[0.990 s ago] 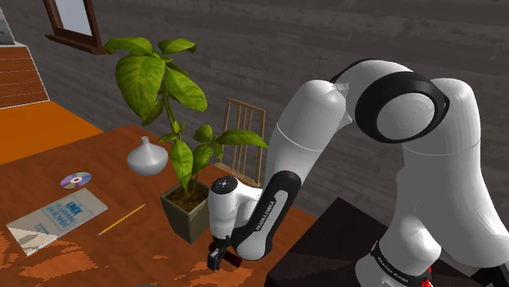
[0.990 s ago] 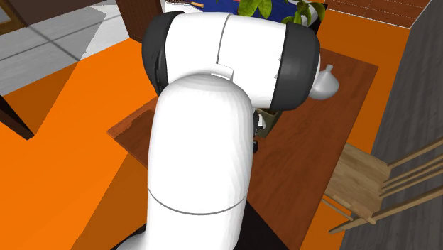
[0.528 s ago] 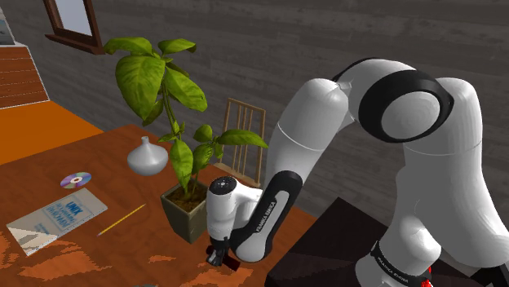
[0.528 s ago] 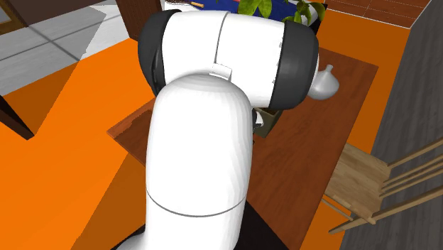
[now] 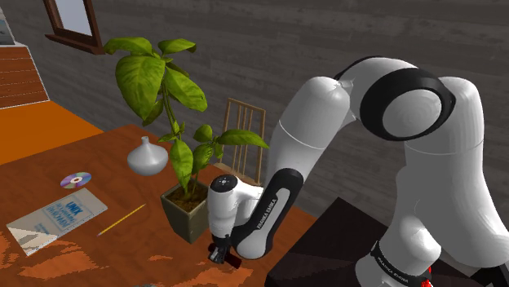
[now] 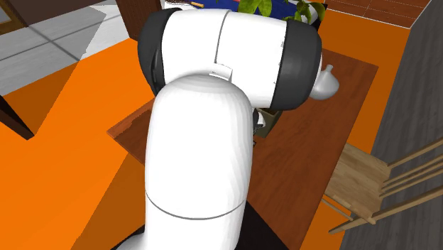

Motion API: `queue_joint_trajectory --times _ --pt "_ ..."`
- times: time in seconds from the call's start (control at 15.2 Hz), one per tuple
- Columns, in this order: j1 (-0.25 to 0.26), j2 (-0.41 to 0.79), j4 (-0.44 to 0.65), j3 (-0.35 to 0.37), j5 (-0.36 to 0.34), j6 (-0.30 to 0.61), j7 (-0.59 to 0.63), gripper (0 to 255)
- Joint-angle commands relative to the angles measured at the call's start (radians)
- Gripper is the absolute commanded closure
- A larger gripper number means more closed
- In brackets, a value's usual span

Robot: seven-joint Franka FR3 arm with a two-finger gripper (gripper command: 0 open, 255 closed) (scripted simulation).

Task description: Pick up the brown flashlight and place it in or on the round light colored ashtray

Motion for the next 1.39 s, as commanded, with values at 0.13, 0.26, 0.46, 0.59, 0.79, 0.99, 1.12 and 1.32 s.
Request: queue_joint_trajectory --times 0.13,0.26,0.46,0.59,0.79,0.99,1.12,1.32 --pt "-0.001 -0.052 -0.019 -0.004 -0.001 -0.038 -0.001 255" --pt "0.0 -0.081 -0.027 -0.005 -0.002 -0.059 -0.002 255" --pt "0.001 -0.124 -0.038 -0.006 -0.003 -0.091 -0.002 255" --pt "0.001 -0.153 -0.044 -0.007 -0.004 -0.114 -0.002 255" --pt "0.002 -0.195 -0.051 -0.008 -0.005 -0.148 -0.003 255" --pt "0.003 -0.236 -0.057 -0.009 -0.006 -0.184 -0.003 255" --pt "0.004 -0.253 -0.059 -0.01 -0.007 -0.199 -0.003 255" --pt "0.046 -0.201 0.029 0.008 -0.006 -0.237 0.056 255"
